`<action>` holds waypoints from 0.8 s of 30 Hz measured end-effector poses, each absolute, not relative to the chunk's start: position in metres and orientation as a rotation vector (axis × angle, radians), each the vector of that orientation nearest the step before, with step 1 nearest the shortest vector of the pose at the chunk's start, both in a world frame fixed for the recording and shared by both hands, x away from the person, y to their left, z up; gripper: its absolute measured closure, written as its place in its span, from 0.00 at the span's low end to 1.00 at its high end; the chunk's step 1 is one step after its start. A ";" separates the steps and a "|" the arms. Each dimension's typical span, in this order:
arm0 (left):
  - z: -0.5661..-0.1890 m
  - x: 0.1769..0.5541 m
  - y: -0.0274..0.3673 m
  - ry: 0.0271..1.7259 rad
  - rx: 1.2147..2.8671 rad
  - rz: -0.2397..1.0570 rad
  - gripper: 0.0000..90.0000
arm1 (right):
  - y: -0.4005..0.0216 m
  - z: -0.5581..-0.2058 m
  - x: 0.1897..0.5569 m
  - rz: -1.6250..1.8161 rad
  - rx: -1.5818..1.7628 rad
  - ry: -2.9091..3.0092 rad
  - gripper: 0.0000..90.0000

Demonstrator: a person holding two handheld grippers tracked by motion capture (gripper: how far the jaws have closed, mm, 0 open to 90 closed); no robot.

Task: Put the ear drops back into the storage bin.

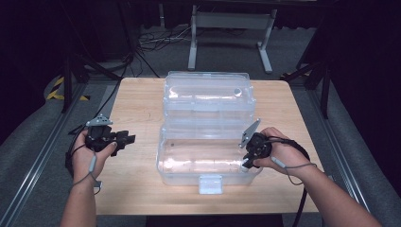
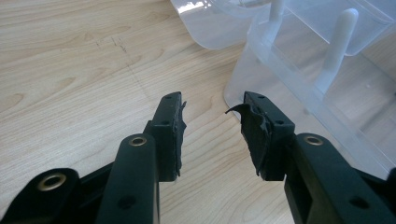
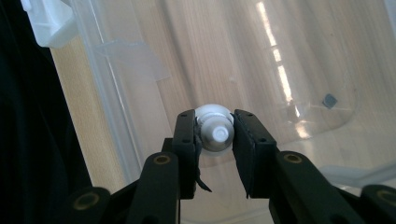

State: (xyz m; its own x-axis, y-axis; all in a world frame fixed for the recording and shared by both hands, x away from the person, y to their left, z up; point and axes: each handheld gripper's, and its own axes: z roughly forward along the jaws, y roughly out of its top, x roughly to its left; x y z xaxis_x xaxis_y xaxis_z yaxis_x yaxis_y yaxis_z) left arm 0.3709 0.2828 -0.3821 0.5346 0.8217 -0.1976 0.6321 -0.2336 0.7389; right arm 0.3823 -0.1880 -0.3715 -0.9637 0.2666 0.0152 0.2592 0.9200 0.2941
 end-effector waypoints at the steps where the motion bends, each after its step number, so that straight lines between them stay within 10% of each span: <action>1: -0.382 0.371 0.283 1.180 1.963 0.295 0.66 | -0.188 -0.373 0.382 0.460 0.416 3.057 0.80; 24: -0.383 0.371 0.283 1.181 1.963 0.293 0.66 | -0.185 -0.387 0.382 0.409 0.417 3.071 0.79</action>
